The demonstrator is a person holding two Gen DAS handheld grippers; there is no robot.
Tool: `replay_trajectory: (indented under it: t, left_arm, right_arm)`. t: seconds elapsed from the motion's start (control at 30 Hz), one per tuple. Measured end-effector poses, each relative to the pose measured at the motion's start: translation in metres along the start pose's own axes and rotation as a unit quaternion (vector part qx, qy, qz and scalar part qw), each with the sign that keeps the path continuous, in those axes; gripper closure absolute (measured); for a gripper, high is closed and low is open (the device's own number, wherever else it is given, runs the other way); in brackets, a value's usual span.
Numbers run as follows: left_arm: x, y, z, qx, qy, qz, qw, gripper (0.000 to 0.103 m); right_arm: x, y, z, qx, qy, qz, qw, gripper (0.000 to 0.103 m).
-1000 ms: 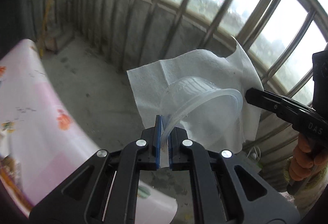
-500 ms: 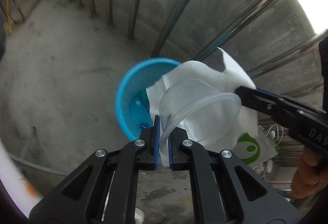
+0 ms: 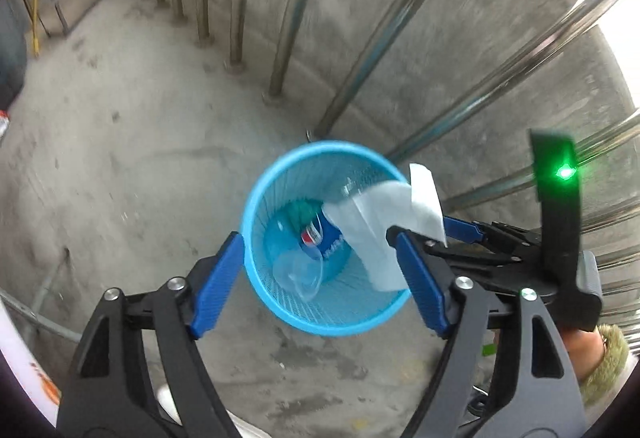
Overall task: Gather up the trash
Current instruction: 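Carry the cup and tissue to the blue wastebasket and open both tools, then move both tools back toward the table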
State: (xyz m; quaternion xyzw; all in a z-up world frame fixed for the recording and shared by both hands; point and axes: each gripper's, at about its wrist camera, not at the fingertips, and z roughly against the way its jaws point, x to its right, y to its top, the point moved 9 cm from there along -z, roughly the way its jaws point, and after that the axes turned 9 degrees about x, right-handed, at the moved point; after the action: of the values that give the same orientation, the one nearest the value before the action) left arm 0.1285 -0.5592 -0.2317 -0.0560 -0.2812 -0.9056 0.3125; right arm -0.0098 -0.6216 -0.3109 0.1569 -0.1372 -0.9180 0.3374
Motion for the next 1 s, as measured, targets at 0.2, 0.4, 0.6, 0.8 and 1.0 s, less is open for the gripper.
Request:
replay_trajectory:
  t: [0.2, 0.4, 0.6, 0.8, 1.0]
  left_arm:
    - [-0.020, 0.007, 0.042, 0.043, -0.001, 0.021, 0.9989, 0.021]
    - [-0.046, 0.003, 0.091, 0.074, 0.020, 0.042, 0.9962, 0.020]
    - [-0.054, -0.004, 0.168, 0.130, 0.050, -0.004, 0.9902, 0.020]
    - [-0.062, -0.013, 0.229, 0.184, 0.060, -0.029, 0.9808, 0.017]
    - [-0.080, -0.031, 0.279, 0.225, 0.073, -0.018, 0.9713, 0.016]
  right_arm:
    - [-0.020, 0.007, 0.010, 0.016, -0.019, 0.075, 0.997, 0.019]
    - [-0.016, -0.026, -0.023, -0.075, -0.106, 0.191, 0.973, 0.011]
    - [-0.021, -0.016, -0.010, -0.049, -0.106, 0.209, 0.971, 0.011]
    - [-0.021, -0.022, -0.008, -0.044, -0.219, 0.360, 0.906, 0.007]
    - [-0.036, -0.043, -0.003, -0.026, -0.223, 0.479, 0.849, 0.007]
